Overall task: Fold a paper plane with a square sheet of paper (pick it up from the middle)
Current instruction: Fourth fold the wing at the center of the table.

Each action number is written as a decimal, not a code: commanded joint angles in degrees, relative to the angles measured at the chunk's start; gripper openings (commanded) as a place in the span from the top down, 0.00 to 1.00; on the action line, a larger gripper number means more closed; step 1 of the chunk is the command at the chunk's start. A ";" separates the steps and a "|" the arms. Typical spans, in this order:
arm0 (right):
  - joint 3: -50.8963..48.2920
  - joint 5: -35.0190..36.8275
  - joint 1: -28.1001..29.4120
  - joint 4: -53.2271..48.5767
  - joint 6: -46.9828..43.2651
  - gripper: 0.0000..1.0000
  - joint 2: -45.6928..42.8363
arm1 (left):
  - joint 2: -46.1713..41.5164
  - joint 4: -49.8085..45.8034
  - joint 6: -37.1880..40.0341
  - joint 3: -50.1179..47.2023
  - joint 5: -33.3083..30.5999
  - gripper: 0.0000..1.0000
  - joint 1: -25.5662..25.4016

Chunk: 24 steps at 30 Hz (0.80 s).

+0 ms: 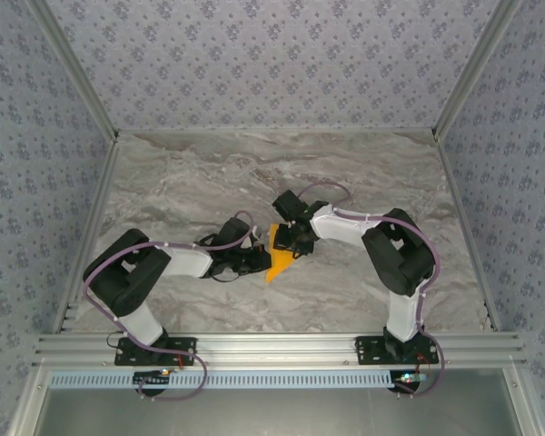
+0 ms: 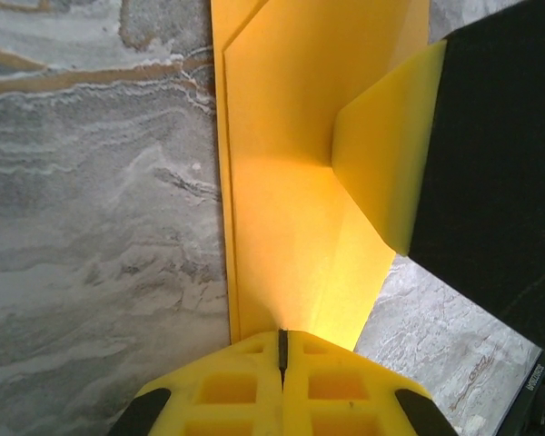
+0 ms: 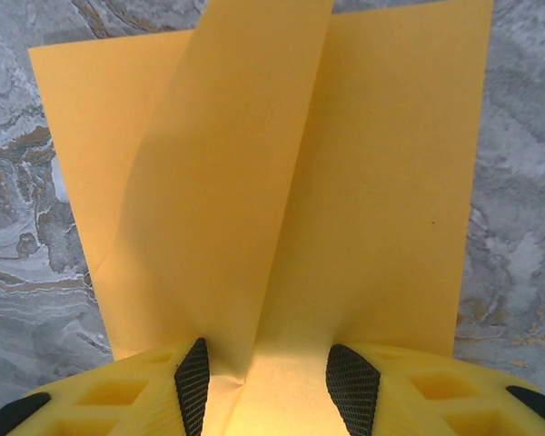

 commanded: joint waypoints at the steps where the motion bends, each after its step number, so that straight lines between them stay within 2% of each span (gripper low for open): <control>1: -4.25 2.03 0.16 -6.14 -0.12 0.51 7.10 | 1.42 -6.36 1.51 0.32 -3.04 0.98 -0.25; 5: -3.04 -0.13 -0.95 -6.06 -1.38 0.51 2.39 | 1.97 -7.23 1.52 0.25 -2.92 1.00 -0.26; 9: -2.92 -2.96 -2.22 -3.80 -2.76 0.50 -6.41 | 1.84 -8.48 1.82 -0.02 -3.22 1.00 -0.34; 15: -8.13 -8.91 -4.32 5.99 -6.17 0.50 -16.18 | 1.90 -9.53 2.19 0.03 -3.80 1.00 -0.45; 17: -10.03 -10.24 -4.47 8.61 -7.79 0.56 -17.03 | 2.01 -9.69 2.25 0.05 -3.84 1.00 -0.52; 21: -11.67 -14.63 -4.34 12.59 -10.18 0.80 -15.24 | 2.19 -10.55 2.57 0.44 -3.93 1.00 -0.53; 24: -12.68 -16.82 -3.91 15.84 -10.89 0.89 -13.29 | 2.23 -11.15 2.66 0.68 -4.19 1.00 -0.53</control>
